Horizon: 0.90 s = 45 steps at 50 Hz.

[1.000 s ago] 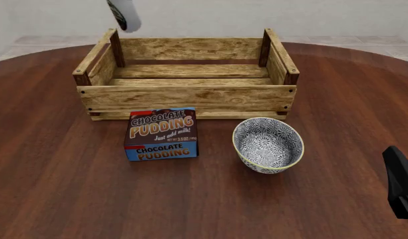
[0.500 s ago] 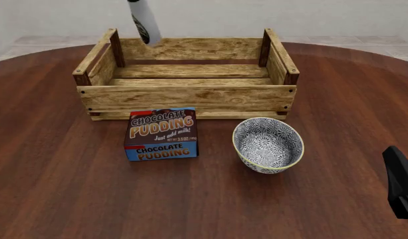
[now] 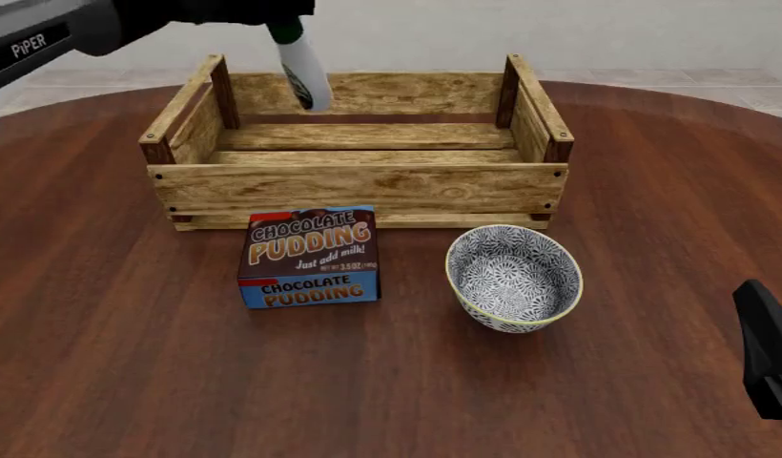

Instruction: Pick up the salad dressing and put it in the tray.

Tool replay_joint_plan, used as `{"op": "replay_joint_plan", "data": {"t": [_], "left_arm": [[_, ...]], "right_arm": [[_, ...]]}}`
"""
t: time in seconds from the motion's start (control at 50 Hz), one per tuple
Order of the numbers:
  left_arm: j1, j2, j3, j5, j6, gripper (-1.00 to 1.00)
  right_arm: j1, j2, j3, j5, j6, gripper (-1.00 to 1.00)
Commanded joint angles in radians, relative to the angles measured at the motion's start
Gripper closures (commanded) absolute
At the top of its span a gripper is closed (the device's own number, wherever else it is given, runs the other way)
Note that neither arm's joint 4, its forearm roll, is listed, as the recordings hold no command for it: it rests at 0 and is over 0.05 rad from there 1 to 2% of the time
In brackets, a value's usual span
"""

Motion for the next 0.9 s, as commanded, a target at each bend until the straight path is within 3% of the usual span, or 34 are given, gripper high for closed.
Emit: {"op": "replay_joint_plan", "data": {"t": [0.02,0.44,0.9], "left_arm": [[-0.002,0.017,0.048,-0.091,0.023,1.00],[0.002,0.139,0.068,-0.199,0.053,1.00],[0.013,0.298,-0.037,-0.181,0.087,1.00]], "right_arm": [[0.000,0.000,0.000,0.000,0.000,-1.00],[0.000,0.000,0.000,0.000,0.000,-1.00],[0.000,0.000,0.000,0.000,0.000,-1.00]]}}
